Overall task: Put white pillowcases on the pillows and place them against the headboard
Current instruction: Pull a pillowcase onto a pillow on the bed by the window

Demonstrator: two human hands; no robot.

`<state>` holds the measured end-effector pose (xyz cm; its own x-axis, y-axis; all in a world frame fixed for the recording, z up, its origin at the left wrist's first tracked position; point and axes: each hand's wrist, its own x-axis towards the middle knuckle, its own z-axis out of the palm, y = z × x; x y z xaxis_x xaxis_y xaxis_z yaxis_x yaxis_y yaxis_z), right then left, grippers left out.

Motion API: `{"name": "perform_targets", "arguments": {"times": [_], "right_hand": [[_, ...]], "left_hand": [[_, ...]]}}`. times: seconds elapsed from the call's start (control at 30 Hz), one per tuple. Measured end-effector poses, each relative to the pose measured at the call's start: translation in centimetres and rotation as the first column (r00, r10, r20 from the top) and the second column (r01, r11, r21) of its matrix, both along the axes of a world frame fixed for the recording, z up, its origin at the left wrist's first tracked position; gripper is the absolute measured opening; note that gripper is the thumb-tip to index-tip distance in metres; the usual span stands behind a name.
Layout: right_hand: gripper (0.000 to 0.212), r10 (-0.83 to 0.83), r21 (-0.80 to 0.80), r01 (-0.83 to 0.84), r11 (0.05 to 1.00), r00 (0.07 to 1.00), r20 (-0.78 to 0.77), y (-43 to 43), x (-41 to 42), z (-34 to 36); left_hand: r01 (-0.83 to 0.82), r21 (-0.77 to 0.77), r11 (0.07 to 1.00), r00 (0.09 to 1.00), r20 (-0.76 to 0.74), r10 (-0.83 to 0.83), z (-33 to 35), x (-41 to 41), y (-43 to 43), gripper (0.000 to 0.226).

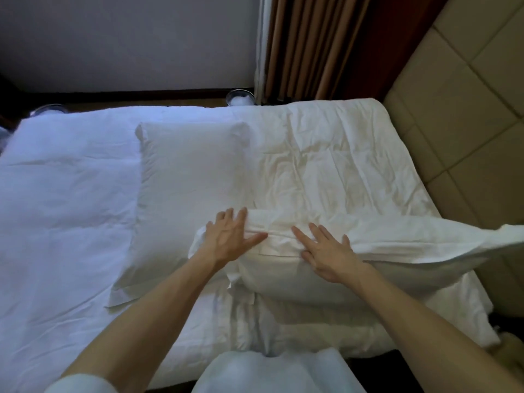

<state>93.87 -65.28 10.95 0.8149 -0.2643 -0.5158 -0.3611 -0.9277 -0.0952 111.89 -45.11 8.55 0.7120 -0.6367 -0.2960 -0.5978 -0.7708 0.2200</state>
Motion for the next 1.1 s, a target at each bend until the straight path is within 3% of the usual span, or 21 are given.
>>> {"name": "perform_targets", "arguments": {"times": [0.1,0.2,0.3,0.37,0.47,0.6,0.77,0.9,1.1], "right_hand": [[0.058,-0.044,-0.014,0.044,0.999,0.999,-0.02,0.6,-0.6,-0.1],[0.058,-0.06,-0.023,0.059,0.998,0.998,-0.035,0.9,-0.7,-0.2],[0.058,-0.071,-0.025,0.069,0.997,0.996,-0.055,0.9,-0.5,-0.4],[0.058,-0.077,-0.039,0.074,0.996,0.994,-0.074,1.0,-0.2,-0.4],[0.058,-0.087,-0.053,0.082,0.995,0.991,-0.1,1.5,0.4,-0.4],[0.058,-0.085,-0.057,0.079,0.995,0.989,-0.117,1.8,1.0,0.1],[0.056,-0.124,-0.009,0.124,0.992,0.985,-0.122,1.7,0.1,-0.2],[0.055,-0.145,0.023,0.15,0.988,0.979,-0.142,1.1,-0.1,-0.3],[0.057,-0.068,0.002,0.069,0.998,0.984,-0.163,-0.1,0.7,-1.4]], "left_hand": [[-0.094,-0.043,0.995,0.99,-0.11,0.088,0.5,0.8,1.3,0.092],[-0.156,-0.122,0.98,0.962,-0.243,0.123,0.4,2.6,3.4,0.068],[-0.069,-0.227,0.971,0.942,-0.335,-0.012,0.5,4.5,6.6,0.05],[-0.019,-0.219,0.976,0.938,-0.34,-0.058,0.5,5.4,8.6,0.036],[-0.002,-0.16,0.987,0.984,-0.176,-0.026,0.5,6.1,10.7,0.043],[-0.068,-0.141,0.988,0.996,0.045,0.075,0.9,6.1,11.2,0.034],[-0.094,-0.041,0.995,0.986,0.133,0.099,1.8,5.4,10.9,0.028],[-0.15,-0.047,0.988,0.966,0.206,0.156,3.4,4.0,11.4,0.033],[-0.171,0.004,0.985,0.948,0.273,0.163,3.4,1.6,12.3,0.034]]}}
